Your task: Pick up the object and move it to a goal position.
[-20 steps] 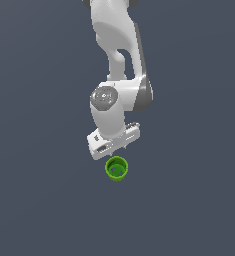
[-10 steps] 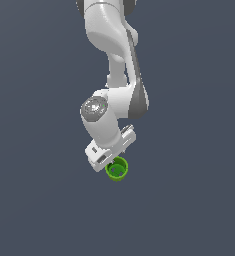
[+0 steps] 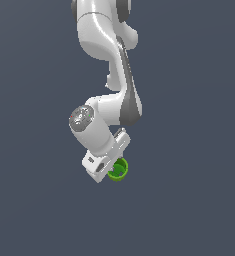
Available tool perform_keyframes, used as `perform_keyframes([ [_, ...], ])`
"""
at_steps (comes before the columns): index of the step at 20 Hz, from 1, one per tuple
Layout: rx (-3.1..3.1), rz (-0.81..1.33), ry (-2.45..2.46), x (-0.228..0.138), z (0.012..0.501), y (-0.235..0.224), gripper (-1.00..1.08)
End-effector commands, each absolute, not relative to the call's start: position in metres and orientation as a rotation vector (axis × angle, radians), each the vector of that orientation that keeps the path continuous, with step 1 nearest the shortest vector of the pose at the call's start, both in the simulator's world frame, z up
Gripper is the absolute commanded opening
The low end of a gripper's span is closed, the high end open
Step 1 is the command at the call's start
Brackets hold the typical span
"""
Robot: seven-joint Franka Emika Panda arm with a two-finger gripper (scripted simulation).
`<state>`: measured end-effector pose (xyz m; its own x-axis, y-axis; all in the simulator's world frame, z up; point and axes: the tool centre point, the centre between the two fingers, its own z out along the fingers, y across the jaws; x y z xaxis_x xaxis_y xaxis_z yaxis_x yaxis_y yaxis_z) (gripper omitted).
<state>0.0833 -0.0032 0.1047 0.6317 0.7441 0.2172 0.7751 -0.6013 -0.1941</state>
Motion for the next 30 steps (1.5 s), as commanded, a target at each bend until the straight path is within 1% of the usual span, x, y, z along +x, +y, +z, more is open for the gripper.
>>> perform_keyframes([
  [1,-2.538,-0.199,-1.289,0.089,0.103,-0.005,0.28],
  [18,-2.25,-0.444,-1.584,0.121,0.099,-0.027,0.28],
  [30,-2.196,-0.5,-1.633,0.127,0.099,-0.033,0.28],
])
